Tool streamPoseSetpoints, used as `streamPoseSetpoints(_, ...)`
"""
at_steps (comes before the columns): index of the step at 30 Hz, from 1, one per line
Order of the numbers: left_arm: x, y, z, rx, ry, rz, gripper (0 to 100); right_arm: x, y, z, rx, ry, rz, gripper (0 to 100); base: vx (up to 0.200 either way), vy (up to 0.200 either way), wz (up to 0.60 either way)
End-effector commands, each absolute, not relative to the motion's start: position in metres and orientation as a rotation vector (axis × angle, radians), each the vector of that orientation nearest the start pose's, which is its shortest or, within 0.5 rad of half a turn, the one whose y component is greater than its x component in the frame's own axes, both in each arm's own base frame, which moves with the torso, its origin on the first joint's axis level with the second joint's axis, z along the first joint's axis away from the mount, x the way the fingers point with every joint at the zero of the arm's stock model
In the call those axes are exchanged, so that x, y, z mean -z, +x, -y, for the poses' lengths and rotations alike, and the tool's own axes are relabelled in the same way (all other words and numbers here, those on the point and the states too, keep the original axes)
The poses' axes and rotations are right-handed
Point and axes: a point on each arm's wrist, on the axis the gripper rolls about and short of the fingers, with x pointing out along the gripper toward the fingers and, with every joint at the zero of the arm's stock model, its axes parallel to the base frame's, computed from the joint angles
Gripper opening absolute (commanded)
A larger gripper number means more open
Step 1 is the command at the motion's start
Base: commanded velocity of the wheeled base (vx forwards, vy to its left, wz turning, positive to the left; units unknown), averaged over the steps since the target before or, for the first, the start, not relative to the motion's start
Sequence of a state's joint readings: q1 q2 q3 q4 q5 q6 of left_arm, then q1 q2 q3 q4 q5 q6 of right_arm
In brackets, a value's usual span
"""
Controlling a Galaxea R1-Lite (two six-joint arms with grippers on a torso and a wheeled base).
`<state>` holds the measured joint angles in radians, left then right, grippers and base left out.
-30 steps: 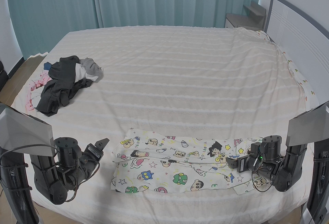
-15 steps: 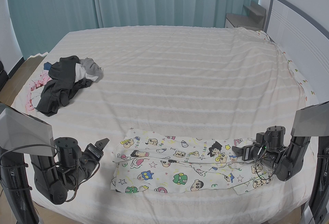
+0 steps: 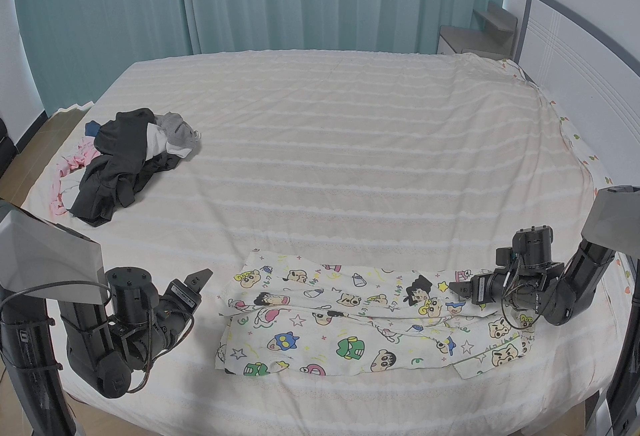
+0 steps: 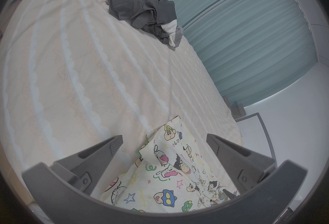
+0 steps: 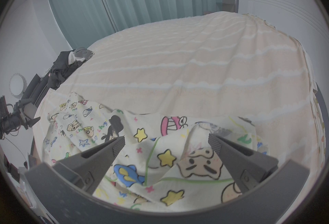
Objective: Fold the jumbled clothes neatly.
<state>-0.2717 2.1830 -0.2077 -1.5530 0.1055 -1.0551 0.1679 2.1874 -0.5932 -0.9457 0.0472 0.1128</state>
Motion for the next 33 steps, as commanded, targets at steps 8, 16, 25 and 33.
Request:
streamPoseSetpoints(8, -0.014, 0.258, 0.069, -0.063, -0.962, -0.445, 100, -0.028, 0.341, -0.057, -0.222, 0.083, -0.784, 100, 0.000, 0.000, 0.00)
streamPoseSetpoints(16, -0.014, 0.258, 0.069, -0.064, -0.962, -0.444, 100, -0.021, 0.354, -0.055, -0.283, 0.107, -0.901, 100, 0.000, 0.000, 0.00)
streamPoseSetpoints(25, -0.014, 0.258, 0.069, -0.064, -0.962, -0.444, 100, -0.005, 0.362, -0.043, -0.291, 0.045, -0.923, 100, 0.000, 0.000, 0.00)
streamPoseSetpoints(33, -0.014, 0.258, 0.069, -0.064, -0.962, -0.444, 100, -0.004, 0.362, -0.045, -0.298, 0.043, -0.927, 100, 0.000, 0.000, 0.00)
